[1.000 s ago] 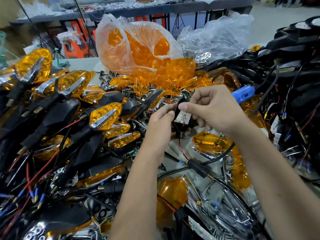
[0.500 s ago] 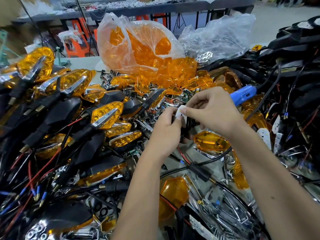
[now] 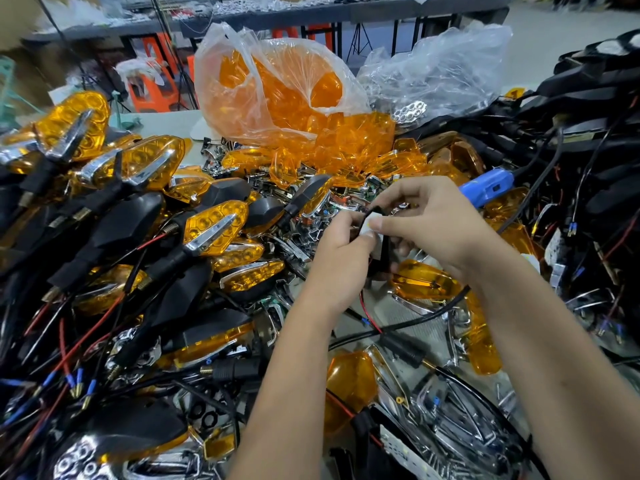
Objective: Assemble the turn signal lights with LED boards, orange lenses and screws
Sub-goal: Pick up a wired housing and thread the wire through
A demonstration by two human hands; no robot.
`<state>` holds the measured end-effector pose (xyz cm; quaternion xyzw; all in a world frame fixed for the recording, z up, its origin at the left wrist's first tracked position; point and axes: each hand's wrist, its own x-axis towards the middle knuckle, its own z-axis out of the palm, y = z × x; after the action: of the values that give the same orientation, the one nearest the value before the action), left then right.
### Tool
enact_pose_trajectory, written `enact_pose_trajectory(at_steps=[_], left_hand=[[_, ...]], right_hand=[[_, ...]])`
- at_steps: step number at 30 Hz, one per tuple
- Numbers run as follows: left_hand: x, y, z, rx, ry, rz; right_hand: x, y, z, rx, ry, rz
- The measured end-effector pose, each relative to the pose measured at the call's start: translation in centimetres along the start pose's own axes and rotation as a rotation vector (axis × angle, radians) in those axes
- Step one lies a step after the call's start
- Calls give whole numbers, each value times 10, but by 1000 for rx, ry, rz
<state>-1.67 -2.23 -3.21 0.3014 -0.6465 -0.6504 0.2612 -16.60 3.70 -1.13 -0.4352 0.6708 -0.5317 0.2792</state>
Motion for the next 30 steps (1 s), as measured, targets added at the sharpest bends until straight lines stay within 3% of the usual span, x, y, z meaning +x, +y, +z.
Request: enact_pose_trajectory(at_steps=[9, 14, 17, 20, 24, 30], left_hand=[[-5, 5, -6, 16, -134, -7], [-5, 10, -18, 188, -156, 153], [-5, 12, -29, 216, -38, 172], [-3, 12, -47, 10, 203, 127], [-1, 11, -62, -220, 398, 58], [0, 10, -56, -225, 431, -7]], right_hand=[[-2, -4, 0, 162, -135, 70], [-1, -10, 7, 206, -153, 86], [-3, -12, 8, 235, -182, 59], [0, -11, -1, 226, -83, 94], [2, -5, -12, 19, 119, 121], [5, -5, 4, -645, 84, -20]])
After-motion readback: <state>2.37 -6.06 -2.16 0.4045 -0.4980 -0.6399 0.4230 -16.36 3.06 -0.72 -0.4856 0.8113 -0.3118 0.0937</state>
